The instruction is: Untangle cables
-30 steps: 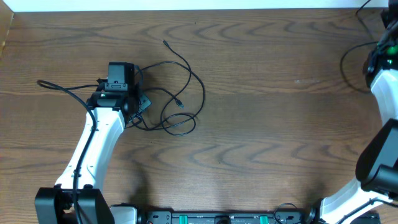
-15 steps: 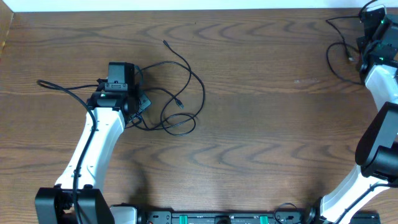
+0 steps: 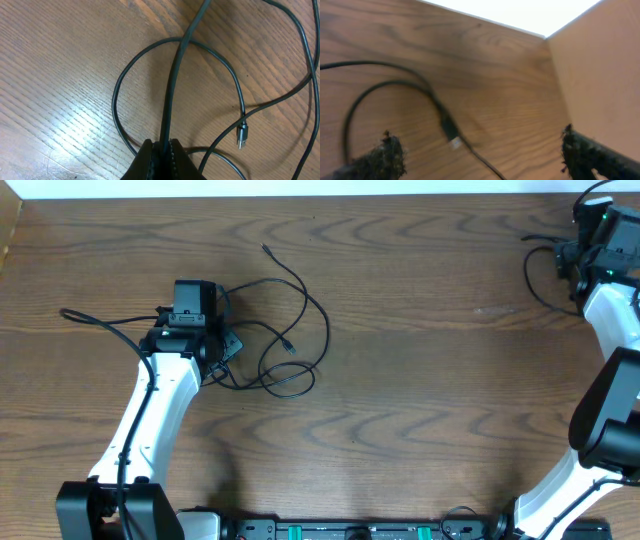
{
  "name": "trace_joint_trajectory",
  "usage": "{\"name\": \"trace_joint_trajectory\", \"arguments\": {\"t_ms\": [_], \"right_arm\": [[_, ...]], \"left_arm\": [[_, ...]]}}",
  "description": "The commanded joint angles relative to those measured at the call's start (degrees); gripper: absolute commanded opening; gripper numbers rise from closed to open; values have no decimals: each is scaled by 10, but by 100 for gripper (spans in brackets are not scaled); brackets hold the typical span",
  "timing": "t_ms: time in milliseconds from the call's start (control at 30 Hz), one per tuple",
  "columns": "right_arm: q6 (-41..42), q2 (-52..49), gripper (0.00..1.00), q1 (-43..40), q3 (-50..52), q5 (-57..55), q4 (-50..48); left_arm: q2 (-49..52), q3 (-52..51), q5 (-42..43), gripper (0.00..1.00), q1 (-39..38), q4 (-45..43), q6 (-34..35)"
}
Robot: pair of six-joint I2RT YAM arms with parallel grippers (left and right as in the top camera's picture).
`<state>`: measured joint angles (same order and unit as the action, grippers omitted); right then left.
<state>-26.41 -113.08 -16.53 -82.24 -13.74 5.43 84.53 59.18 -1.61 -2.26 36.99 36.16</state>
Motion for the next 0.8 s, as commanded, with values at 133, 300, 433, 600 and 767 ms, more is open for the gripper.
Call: {"name": "trace_joint_trajectory", "arguments": {"t_ms": [133, 300, 433, 600, 767], "right_arm": [[188, 76, 99, 12, -5, 134, 96], [366, 103, 99, 8, -5, 193, 228], [530, 98, 99, -2, -5, 193, 335], [546, 96, 99, 4, -5, 250, 371], [462, 96, 99, 31, -5, 325, 416]], "left_arm": [[5, 9, 27, 8, -5, -15, -5], [5, 9, 27, 7, -7, -16, -5], [5, 9, 27, 7, -7, -16, -5], [5, 9, 40, 7, -7, -13, -5], [5, 9, 55, 7, -7, -15, -5]]}}
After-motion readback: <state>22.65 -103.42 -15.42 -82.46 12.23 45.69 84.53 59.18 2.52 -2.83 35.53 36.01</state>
